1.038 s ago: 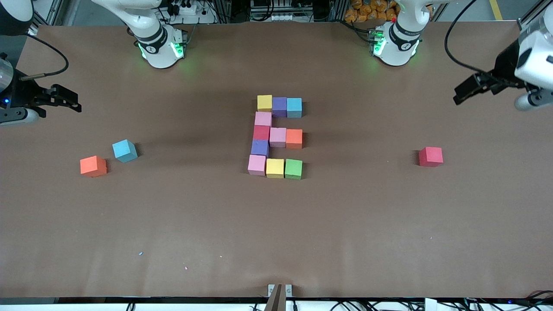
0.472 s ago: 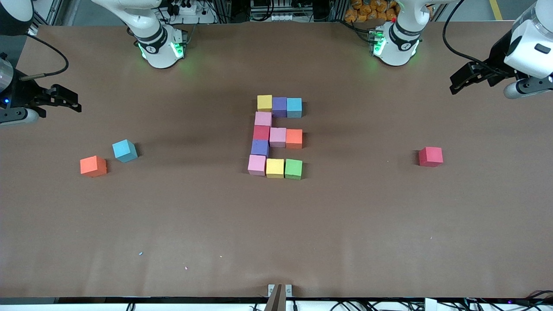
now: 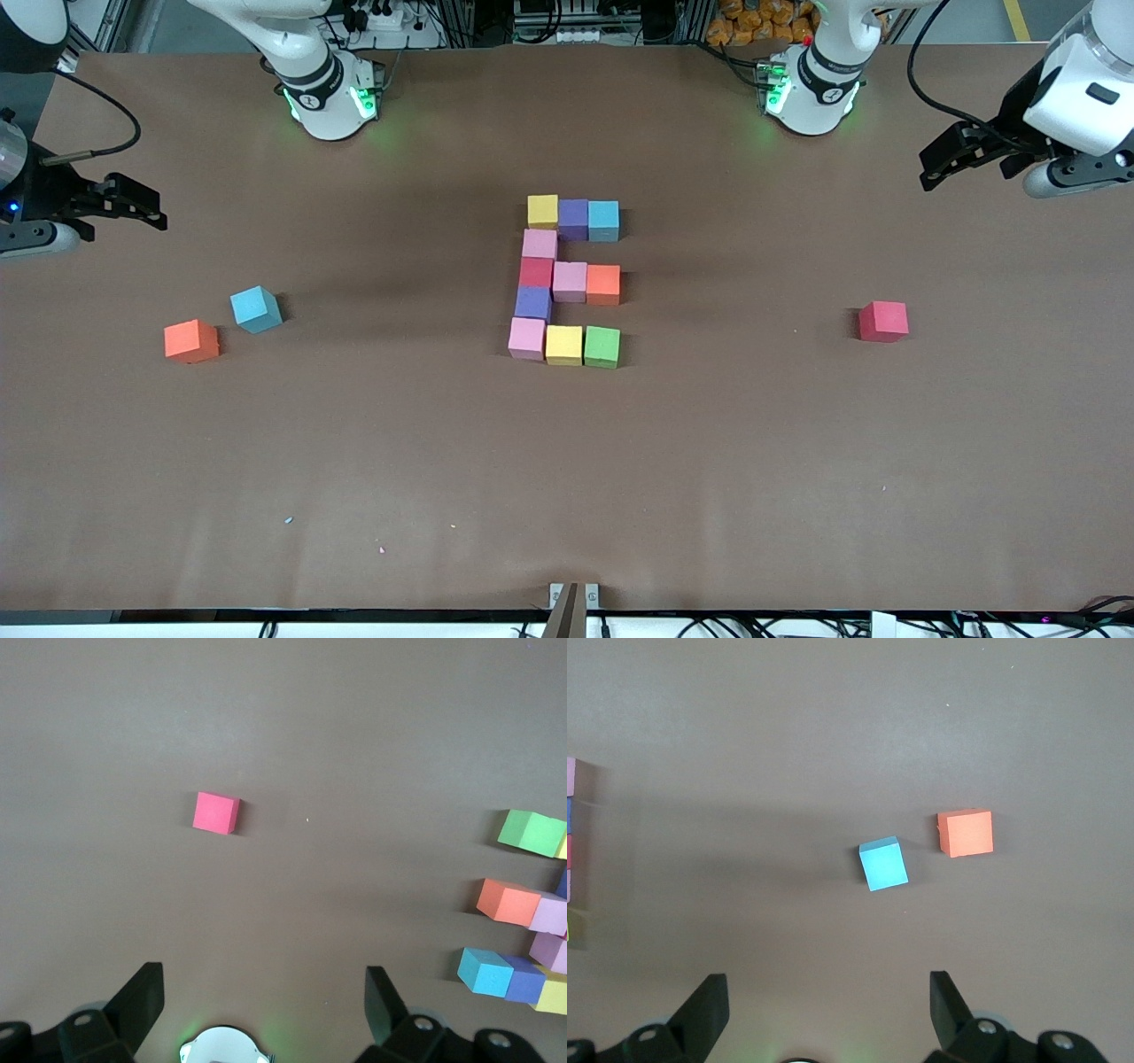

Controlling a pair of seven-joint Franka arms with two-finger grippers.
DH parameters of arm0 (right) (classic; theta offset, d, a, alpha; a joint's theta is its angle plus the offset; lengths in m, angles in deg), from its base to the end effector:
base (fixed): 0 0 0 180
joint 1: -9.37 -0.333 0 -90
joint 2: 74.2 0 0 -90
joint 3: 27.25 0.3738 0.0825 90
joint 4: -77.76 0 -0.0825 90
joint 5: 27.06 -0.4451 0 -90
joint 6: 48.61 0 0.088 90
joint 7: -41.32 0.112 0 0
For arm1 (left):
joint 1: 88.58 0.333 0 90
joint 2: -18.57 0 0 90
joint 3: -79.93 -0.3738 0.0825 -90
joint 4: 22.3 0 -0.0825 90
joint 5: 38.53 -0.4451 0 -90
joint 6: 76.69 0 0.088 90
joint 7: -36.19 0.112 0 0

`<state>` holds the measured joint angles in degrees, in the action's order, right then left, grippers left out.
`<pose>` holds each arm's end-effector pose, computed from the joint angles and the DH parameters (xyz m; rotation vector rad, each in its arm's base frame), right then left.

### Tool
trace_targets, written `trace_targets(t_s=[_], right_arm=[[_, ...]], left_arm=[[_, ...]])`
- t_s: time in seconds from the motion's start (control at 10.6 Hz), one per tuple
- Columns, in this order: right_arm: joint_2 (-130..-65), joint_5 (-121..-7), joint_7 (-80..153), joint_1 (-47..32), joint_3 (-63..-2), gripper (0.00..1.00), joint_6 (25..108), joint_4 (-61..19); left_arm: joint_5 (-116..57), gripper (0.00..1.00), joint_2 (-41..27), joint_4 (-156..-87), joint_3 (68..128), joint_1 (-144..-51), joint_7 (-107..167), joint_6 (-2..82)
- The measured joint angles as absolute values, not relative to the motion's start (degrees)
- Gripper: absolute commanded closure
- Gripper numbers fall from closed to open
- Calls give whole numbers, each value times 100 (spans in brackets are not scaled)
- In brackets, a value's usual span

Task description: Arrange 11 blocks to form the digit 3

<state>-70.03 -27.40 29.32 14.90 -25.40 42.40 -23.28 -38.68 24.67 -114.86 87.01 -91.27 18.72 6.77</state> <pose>0.5819 -0.0361 0.6201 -3.1120 -0.2254 0.1575 0.5549 -0.0998 0.7063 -3.1058 -0.2110 0.0747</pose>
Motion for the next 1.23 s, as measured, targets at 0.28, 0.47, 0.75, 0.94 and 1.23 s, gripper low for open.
trace_targets(t_s=[0.28,0.47,0.75,0.94,1.23], right_arm=[[-7003,-2740,2932,1490,-2539,0,4240,-2328],[-7003,-2740,2931,1490,-2539,0,4239,-2328],[-7003,-2740,2931,1490,-2539,0,4238,-2328],[-7003,-2740,2931,1490,-2540,0,4237,-2328],[-7003,-2740,2931,1490,-2539,0,4236,-2328]], left_arm=[[-3868,0,2467,-11486,8669,-9266,1872,748],[-3868,0,2467,-11485,8649,-9305,1873,764],[-3868,0,2458,-11483,8617,-9313,1878,811],[-3870,0,2406,-11489,8498,-9336,2000,965],[-3871,0,2308,-11492,8397,-9336,2525,1112]])
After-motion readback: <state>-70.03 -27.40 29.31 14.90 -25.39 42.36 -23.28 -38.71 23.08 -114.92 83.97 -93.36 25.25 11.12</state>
